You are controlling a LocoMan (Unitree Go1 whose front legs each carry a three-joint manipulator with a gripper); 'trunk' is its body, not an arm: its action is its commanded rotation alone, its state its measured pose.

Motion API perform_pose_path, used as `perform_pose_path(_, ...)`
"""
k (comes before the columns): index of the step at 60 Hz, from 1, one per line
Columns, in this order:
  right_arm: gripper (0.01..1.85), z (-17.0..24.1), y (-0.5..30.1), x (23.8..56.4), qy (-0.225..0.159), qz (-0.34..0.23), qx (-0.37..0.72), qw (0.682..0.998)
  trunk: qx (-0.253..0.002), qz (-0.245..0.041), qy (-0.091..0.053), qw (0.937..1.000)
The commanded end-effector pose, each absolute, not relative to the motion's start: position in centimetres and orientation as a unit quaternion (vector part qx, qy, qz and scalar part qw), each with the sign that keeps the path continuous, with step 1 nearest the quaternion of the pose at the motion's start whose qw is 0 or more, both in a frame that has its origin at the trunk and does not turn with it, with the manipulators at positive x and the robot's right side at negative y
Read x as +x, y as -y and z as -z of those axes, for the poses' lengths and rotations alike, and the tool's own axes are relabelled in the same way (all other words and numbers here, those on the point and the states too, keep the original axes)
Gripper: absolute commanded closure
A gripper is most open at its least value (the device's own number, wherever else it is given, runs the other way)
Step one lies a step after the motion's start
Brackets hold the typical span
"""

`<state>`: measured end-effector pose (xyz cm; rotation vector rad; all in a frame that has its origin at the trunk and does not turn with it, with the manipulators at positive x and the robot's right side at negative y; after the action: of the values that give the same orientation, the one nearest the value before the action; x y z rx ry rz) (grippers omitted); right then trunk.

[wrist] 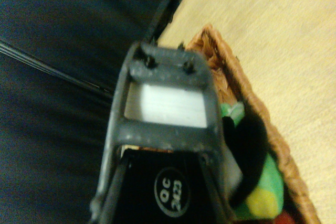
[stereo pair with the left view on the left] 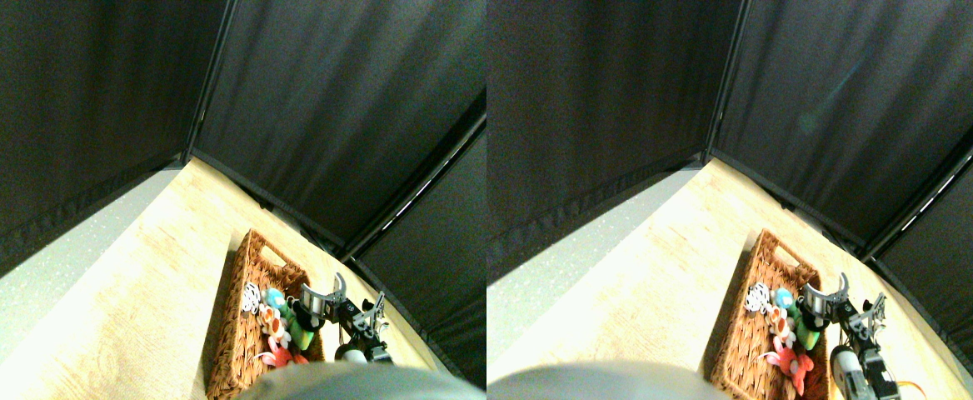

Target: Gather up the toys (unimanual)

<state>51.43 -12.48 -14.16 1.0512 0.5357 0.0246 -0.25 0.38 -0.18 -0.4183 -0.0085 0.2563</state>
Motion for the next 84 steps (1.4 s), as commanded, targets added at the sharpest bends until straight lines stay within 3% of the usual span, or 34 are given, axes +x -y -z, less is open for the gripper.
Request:
perform_pose_path(1,0.47,13.4,12.5,51.6,-0.244,-0.025,0.487,0.838,-0.209,-0.127,0.008,0.9696)
perform_pose_path(12,0.37,13.0,13.3,51.8,-0.225,-0.022,0.472,0.852,-0.202,-0.119,0.003,0.9720)
perform_pose_path(16,0.47,13.0,14.0,52.0,-0.218,-0.019,0.480,0.850,-0.200,-0.116,0.003,0.9730)
perform_pose_path(20,0.67,13.1,15.6,52.0,-0.187,-0.003,0.489,0.852,-0.195,-0.111,0.000,0.9745)
perform_pose_path(38,0.79,13.7,22.4,49.9,-0.129,0.075,0.508,0.848,-0.164,-0.074,-0.015,0.9835)
perform_pose_path(55,1.03,15.0,25.2,47.1,-0.090,0.098,0.531,0.837,-0.140,-0.044,-0.028,0.9888)
perform_pose_path(69,0.97,16.9,24.9,45.4,-0.107,0.130,0.547,0.820,-0.138,-0.043,-0.036,0.9889)
perform_pose_path(84,0.84,19.4,23.8,45.1,-0.152,0.148,0.572,0.792,-0.146,-0.054,-0.039,0.9871)
